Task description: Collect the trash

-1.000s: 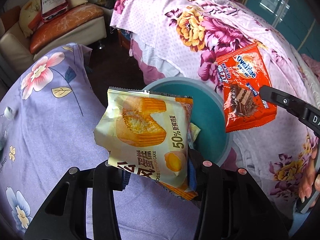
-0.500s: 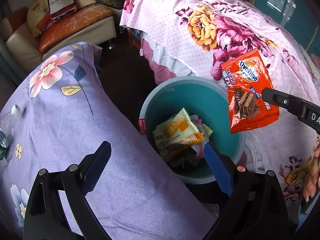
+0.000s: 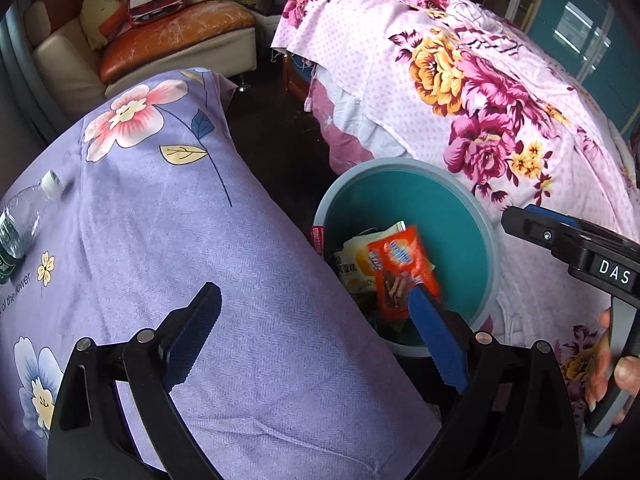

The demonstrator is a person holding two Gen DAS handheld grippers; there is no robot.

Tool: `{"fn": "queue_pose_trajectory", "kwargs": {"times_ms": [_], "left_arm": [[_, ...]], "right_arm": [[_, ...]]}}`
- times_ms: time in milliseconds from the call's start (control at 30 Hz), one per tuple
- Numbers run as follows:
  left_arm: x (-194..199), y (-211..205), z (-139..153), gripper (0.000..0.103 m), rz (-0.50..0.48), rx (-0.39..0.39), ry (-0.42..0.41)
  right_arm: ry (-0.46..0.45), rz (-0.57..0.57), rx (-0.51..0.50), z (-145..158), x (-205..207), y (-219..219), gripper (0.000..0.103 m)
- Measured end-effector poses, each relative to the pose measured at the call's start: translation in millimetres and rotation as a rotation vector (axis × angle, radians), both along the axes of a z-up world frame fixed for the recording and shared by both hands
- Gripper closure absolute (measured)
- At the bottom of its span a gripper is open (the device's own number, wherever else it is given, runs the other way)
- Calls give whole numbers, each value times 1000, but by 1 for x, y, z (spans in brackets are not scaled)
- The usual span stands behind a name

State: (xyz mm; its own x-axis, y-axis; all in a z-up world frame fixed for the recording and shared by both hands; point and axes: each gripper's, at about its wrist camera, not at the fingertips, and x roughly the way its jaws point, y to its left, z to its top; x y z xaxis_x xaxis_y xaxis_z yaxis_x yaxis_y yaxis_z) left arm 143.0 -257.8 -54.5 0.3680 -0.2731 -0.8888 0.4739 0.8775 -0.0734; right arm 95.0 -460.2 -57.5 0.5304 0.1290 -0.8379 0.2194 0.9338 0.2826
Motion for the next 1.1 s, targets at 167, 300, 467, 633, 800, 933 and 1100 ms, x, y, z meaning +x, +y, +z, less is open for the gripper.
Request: {"fn": "queue_pose_trajectory", "kwargs": {"times_ms": [167,300,467,633,800,933,1100], "left_arm": [[-4,7,4,8,10,-10,-3],[-10,15,8,8,16,-21,8],[-18,29,17,6,46,-18,-6],[-25,48,28,4,81,-28,-18],[-37,65,37,4,101,-38,-41],[-50,77,43,4,115,-38,-58],[-65,91,50,4,133,-37,-83]], "right_arm": [[6,15,-14,3,-1,8,23],[30,28,8,6,-2,13,14],[29,62,-46,16,-12,31,13],[4,68,-124,32,-27,50,10],[-15,68,-189,47,-42,67,10],[-24,74,-208,57,-55,75,7],[-38,88,-209,66,-70,85,7]]}}
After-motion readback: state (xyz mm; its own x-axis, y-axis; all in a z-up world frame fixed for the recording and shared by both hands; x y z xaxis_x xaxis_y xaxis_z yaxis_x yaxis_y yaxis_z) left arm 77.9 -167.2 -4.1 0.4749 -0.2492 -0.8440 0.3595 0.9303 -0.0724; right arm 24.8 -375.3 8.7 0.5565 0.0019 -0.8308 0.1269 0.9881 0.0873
